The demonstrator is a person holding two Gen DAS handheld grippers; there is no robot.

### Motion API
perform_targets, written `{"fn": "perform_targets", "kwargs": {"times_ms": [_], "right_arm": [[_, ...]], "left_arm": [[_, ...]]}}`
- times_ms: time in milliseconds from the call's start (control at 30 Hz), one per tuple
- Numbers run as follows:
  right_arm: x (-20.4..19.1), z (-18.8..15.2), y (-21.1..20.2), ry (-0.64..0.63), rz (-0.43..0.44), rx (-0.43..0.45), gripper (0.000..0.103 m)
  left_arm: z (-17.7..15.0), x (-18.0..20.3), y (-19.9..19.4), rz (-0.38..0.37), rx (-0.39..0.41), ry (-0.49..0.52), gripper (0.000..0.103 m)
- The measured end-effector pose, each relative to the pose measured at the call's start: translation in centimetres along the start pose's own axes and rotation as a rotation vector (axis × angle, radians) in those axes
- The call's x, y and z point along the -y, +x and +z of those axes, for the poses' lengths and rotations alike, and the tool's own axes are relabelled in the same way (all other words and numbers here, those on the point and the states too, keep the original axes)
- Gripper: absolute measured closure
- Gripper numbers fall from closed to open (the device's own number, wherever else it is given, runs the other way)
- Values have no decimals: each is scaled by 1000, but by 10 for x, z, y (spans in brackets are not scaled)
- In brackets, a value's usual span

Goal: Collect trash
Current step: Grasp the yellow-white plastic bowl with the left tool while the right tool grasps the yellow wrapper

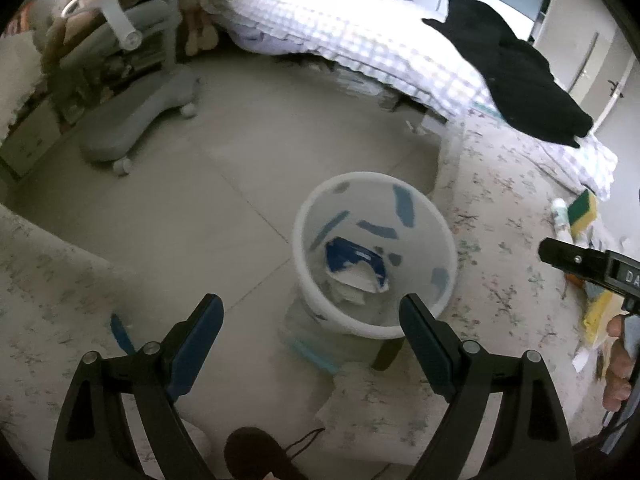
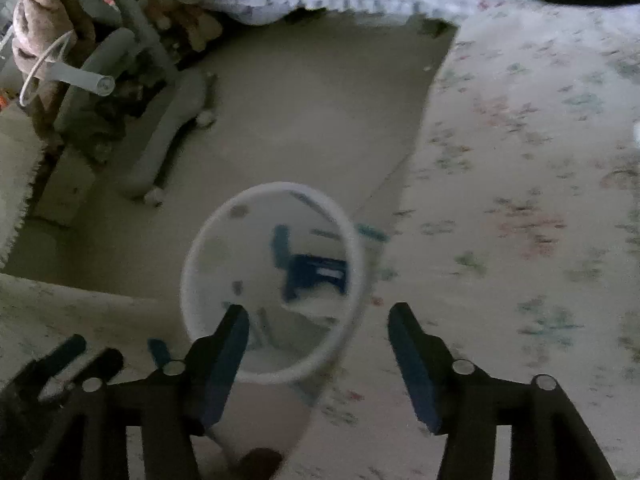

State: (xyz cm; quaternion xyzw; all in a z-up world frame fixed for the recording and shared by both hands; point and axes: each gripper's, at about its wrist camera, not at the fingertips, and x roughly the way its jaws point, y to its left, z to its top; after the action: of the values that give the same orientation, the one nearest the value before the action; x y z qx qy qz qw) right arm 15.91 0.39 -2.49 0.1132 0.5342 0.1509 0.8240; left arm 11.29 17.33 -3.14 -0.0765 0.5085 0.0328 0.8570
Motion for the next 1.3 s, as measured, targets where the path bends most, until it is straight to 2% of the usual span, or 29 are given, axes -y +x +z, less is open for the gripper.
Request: {"fn": "perform_targets", "kwargs": {"times_ms": [333,733,833,1067,1300], "right_arm": [[64,-21,-76,41,-143,109,33],[172,-61,-165,152,-268,202,29],[206,-79,-180,195,-304,190,28],[278,-116,-195,320,-332,132,28],[319,-143,-187,379,-321,28,28]], "left_arm": [[-4,46,0,-100,-55,38,12],[-23,140,1,-194,-111,196,12],[-28,166,2,-217,-123,234,12],[-44,231,8,-261,-143,318,12],[-59,291,15,-318,-145,382,12]]}}
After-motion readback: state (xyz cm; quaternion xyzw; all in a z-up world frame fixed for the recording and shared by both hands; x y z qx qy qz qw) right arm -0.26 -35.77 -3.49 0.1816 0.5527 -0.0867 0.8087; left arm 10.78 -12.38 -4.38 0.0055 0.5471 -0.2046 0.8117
